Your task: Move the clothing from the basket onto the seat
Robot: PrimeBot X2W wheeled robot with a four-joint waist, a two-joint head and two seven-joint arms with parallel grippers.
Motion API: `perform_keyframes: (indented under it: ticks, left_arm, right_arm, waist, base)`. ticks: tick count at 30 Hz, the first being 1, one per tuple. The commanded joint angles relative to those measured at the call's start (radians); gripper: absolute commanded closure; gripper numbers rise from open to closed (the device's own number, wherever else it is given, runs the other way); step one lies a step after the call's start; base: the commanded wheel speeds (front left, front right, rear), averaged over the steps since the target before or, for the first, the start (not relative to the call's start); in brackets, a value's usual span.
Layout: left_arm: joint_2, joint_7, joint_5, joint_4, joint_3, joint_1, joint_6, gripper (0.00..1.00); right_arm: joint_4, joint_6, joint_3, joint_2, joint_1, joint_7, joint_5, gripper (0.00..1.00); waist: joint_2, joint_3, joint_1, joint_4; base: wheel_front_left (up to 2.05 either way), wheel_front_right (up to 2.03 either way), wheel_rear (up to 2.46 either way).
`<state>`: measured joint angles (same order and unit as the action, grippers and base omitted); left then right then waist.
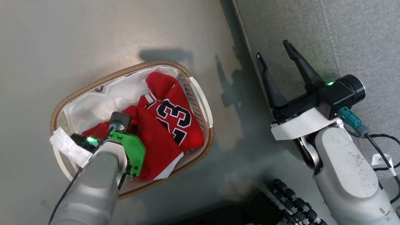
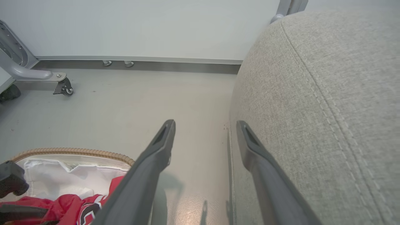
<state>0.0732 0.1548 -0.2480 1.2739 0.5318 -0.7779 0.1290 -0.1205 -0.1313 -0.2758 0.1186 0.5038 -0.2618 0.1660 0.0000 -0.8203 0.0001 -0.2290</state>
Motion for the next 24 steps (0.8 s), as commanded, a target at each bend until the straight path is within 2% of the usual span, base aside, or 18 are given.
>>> perform_keyframes:
  ticks: [1,11,16,24]
  left_arm:
    - [0.001,0.018,-0.013,0.001,0.010,0.021,0.002,1.00]
    - [-0.009,0.110,-0.098,-0.044,0.000,0.117,0.002,1.00]
    - [0.004,0.110,-0.110,-0.195,-0.038,0.198,0.002,1.00]
    - [0.001,0.110,-0.038,-0.489,-0.106,0.336,-0.014,1.00]
  right_arm:
    - [-0.008,0.001,0.000,0.003,0.001,-0.005,-0.001,0.00]
    - [-0.072,0.001,-0.030,0.005,-0.060,-0.005,0.010,0.00]
    - [-0.101,0.001,-0.049,0.010,-0.111,-0.005,0.016,0.00]
    - [-0.141,0.001,-0.078,0.018,-0.197,-0.005,0.025,0.00]
  waist:
    - [0.0000,0.045,-0.0001,0.018]
    - [0.0000,0.270,-0.0001,0.068]
    - [0.0000,0.381,-0.0001,0.104]
    - [0.0000,0.533,-0.0001,0.166]
  base:
    - [0.00,0.00,0.00]
    - [0.00,0.00,0.00]
    - [0.00,0.00,0.00]
    - [0.00,0.00,0.00]
